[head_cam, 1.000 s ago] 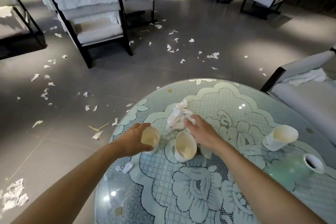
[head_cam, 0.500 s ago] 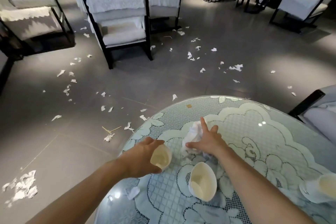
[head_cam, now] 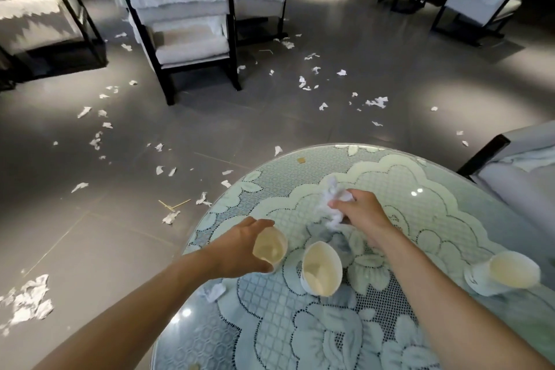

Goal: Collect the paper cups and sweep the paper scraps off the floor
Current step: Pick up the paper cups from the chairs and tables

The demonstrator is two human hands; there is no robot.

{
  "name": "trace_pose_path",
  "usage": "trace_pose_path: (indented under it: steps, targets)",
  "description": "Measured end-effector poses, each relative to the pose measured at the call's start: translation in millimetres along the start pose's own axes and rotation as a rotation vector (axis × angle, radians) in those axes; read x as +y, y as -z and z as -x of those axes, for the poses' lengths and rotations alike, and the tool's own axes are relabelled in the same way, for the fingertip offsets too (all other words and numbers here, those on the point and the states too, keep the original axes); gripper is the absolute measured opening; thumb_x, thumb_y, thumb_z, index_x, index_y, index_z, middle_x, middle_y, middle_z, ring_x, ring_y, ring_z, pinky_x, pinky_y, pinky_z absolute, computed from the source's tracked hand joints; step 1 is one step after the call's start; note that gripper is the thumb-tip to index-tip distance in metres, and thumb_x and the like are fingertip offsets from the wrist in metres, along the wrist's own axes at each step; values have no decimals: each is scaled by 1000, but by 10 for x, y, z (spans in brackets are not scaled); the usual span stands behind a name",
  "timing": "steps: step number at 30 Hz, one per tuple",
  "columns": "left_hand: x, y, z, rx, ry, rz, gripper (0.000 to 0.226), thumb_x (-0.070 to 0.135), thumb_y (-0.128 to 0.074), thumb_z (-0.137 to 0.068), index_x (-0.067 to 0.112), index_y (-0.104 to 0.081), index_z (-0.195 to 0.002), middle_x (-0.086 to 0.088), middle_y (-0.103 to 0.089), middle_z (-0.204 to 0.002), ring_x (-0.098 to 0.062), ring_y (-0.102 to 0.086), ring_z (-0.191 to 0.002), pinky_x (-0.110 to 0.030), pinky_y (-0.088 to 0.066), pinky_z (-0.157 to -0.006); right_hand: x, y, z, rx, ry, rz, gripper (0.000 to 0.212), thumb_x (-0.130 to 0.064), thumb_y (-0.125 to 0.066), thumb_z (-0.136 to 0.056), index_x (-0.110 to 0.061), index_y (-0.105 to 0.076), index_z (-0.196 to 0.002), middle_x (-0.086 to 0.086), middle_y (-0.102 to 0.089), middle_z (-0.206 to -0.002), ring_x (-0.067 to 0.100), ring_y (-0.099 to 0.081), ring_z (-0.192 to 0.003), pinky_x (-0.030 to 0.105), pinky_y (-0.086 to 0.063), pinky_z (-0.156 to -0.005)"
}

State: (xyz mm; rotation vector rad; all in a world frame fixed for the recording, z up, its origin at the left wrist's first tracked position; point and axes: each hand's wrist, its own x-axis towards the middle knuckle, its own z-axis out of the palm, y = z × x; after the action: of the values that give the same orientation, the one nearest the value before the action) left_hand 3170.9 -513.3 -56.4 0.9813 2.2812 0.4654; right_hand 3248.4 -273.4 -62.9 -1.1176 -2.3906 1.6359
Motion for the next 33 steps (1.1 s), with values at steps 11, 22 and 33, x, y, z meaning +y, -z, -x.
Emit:
trace_pose_path:
  steps: [11,22,33]
  targets:
    - [217,-184,105,-45,-31,-62,105,47,-74,-74,25,-6,-151,-6,-19,-156,-28,-29,-137,-42,-28,-112,-4,-2,918,-165,185,422,5,-15,-68,-81,-12,-64,-82,2,-66,-82,16,-59,-69,24,-44,-58]
    - [419,-208,169,13,-198,-111,79,45,-65,-84,33,-21,-149,-4,-17,-157,-25,-20,-142,-40,-22,-112,63,-30,1115,-83,163,315,60,-24,-77,-78,-24,-49,-132,-2,-56,-118,11,-55,-97,18,-42,-68]
    - [214,-163,209,-18,-93,-153,98,27,-78,-76,25,-14,-150,-5,-20,-156,-28,-26,-138,-45,-25,-113,221,-193,1073,41,292,402,23,-13,-67,-87,-9,-70,-110,-7,-56,-94,9,-56,-86,11,-43,-85]
